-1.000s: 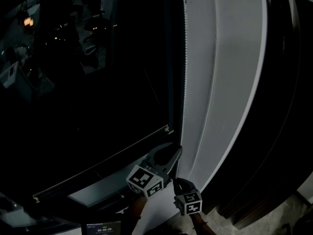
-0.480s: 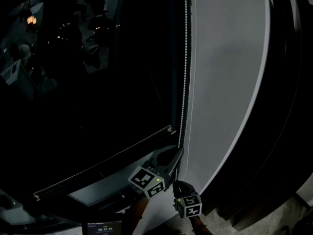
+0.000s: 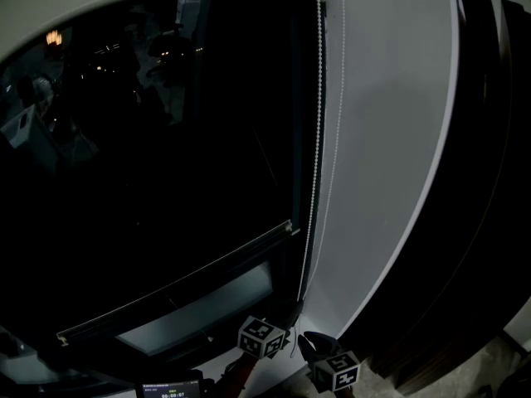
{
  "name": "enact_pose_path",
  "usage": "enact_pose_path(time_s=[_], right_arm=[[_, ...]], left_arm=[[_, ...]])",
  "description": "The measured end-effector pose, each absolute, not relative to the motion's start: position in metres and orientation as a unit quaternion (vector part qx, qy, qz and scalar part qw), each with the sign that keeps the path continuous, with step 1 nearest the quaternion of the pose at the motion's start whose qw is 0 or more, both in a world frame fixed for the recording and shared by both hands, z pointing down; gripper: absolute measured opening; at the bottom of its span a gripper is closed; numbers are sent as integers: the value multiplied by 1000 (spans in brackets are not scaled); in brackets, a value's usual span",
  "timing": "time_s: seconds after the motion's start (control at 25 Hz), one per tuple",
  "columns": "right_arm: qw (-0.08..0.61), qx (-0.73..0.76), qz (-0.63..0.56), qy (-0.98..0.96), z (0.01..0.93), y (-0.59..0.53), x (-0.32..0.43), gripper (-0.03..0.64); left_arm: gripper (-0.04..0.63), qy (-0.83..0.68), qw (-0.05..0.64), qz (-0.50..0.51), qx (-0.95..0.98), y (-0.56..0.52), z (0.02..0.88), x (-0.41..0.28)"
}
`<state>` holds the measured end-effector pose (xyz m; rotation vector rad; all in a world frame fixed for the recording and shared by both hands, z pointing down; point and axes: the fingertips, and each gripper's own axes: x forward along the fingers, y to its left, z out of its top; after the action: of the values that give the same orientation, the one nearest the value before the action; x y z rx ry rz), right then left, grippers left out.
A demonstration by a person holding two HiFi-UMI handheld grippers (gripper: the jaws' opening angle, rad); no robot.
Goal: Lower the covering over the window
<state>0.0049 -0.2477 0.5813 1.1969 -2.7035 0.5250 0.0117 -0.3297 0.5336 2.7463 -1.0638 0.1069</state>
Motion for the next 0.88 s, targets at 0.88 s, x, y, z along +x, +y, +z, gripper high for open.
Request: enact_pose_path(time_s=[0.88], right_arm=[[-157,403,-61,-900,247,-345,2,14]], left_arm=[[14,-348,206,57,913,-306,615,4]])
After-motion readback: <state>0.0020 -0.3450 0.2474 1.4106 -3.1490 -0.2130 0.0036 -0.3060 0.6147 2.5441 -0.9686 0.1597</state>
